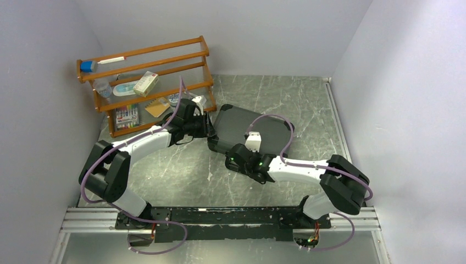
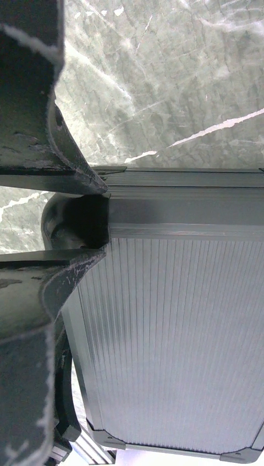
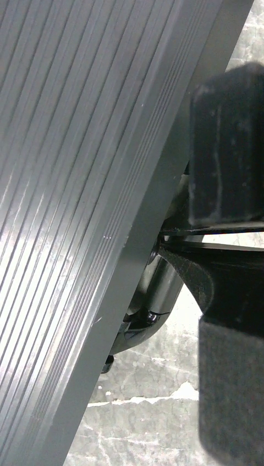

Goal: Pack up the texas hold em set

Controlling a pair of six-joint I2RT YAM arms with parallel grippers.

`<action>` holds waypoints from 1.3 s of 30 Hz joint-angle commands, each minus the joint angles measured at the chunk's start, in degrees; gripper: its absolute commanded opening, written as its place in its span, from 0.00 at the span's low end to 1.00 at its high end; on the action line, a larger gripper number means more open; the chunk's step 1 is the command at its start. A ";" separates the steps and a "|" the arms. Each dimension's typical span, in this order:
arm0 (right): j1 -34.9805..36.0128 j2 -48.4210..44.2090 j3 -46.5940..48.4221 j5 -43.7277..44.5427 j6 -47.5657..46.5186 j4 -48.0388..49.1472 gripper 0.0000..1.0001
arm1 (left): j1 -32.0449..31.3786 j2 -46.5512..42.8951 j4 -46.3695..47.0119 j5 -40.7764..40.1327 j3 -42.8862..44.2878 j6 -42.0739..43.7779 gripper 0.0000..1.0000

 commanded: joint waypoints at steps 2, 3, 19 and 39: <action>-1.44 2.30 1.03 2.24 -2.93 1.03 0.11 | -0.91 2.85 -5.38 0.89 -2.07 1.48 0.37; -1.44 2.99 1.10 2.32 -3.39 0.99 0.09 | -0.87 2.87 -5.41 0.90 -1.97 1.48 0.37; -1.42 2.81 -5.45 6.51 -13.98 14.33 0.02 | -0.90 3.20 -5.78 2.02 -1.27 0.97 0.37; -0.87 5.53 -7.11 12.91 -25.95 26.98 0.00 | -0.87 4.02 -7.36 3.11 1.20 0.35 0.36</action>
